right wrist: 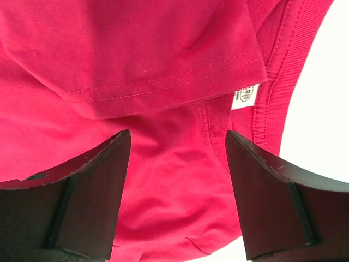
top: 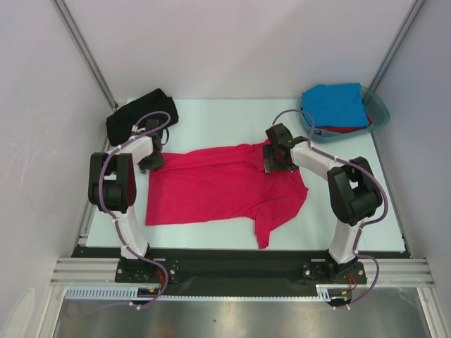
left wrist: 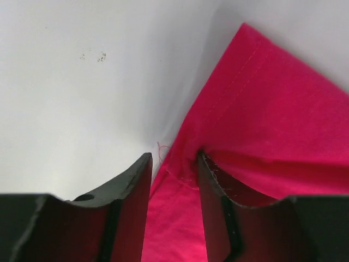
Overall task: Fold and stack the t-shirts
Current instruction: Fold the tshirt
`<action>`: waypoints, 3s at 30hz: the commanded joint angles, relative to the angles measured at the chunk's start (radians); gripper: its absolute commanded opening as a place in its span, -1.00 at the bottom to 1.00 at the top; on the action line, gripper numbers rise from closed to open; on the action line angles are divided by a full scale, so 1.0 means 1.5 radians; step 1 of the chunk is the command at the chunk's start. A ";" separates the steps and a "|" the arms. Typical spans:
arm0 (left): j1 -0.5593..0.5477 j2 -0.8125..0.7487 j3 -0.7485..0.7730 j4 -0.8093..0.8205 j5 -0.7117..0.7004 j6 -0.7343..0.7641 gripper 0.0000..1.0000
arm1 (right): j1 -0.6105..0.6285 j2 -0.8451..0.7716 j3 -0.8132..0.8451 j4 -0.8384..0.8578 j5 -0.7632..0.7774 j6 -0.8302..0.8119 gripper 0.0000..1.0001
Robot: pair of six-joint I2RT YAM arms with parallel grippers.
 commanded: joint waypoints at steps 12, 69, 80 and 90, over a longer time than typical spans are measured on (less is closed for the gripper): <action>0.003 -0.137 0.001 0.014 0.040 -0.021 0.84 | -0.030 -0.084 0.001 0.021 0.069 0.010 0.51; -0.016 0.151 0.142 0.219 0.331 0.003 0.93 | -0.147 0.160 0.115 0.042 0.219 0.058 0.54; -0.016 0.162 0.151 0.215 0.338 0.004 0.93 | -0.151 0.112 0.073 0.033 0.243 0.081 0.52; -0.016 0.161 0.150 0.215 0.338 0.005 0.93 | -0.153 -0.103 0.016 0.111 0.033 0.079 0.56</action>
